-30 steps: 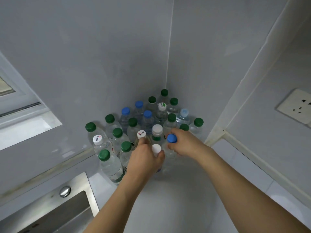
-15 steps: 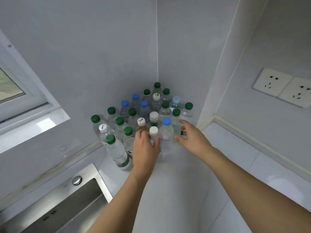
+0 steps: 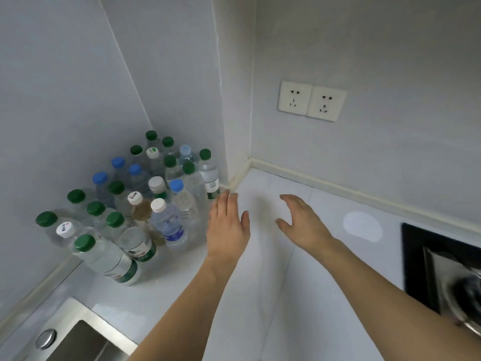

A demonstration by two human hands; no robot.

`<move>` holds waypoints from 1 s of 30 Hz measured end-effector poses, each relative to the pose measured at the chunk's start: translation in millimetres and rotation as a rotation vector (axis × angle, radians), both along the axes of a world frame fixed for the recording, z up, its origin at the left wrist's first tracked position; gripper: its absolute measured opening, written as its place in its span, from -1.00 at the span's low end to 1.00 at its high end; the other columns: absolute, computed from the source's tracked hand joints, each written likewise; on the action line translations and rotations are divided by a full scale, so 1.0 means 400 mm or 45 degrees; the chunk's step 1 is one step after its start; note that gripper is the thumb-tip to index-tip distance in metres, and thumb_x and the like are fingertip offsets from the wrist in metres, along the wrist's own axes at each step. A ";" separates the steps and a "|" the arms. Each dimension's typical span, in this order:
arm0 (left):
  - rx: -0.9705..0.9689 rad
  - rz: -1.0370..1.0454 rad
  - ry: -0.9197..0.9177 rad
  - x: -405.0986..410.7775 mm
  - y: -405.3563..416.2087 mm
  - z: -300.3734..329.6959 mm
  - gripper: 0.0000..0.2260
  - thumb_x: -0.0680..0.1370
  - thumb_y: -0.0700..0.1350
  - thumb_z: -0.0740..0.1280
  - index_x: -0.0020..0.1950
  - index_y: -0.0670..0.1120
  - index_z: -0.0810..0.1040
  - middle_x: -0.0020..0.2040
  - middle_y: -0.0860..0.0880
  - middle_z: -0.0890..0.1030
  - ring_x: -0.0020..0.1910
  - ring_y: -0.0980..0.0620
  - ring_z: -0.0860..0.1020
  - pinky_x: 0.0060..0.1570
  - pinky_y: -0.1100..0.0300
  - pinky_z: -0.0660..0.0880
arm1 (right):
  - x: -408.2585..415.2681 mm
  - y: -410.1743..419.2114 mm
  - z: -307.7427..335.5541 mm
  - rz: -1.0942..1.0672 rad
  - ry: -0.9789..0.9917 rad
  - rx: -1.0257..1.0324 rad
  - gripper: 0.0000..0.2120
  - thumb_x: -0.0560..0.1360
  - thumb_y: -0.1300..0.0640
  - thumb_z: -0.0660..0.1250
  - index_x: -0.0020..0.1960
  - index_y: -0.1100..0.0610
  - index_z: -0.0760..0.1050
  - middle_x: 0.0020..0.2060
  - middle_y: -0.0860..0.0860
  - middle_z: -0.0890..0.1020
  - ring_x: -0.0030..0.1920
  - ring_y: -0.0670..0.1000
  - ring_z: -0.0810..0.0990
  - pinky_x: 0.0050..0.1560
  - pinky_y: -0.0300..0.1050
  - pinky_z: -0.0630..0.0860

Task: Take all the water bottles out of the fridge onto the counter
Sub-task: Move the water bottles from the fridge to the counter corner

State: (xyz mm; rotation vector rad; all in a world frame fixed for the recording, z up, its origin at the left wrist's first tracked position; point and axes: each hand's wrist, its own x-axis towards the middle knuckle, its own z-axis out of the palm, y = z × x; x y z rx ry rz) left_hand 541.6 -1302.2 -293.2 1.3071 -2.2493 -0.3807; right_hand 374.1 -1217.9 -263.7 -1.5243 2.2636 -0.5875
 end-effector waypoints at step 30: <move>-0.131 -1.576 -0.043 -0.657 1.369 0.168 -0.53 0.64 0.01 0.19 0.52 -0.10 0.25 0.53 -0.09 0.23 0.51 -0.07 0.18 0.48 -0.05 0.17 | -0.200 1.628 0.156 -1.420 0.143 -0.258 -0.43 0.54 0.12 0.32 0.49 0.13 0.23 0.45 0.03 0.32 0.44 0.01 0.29 0.36 -0.22 0.20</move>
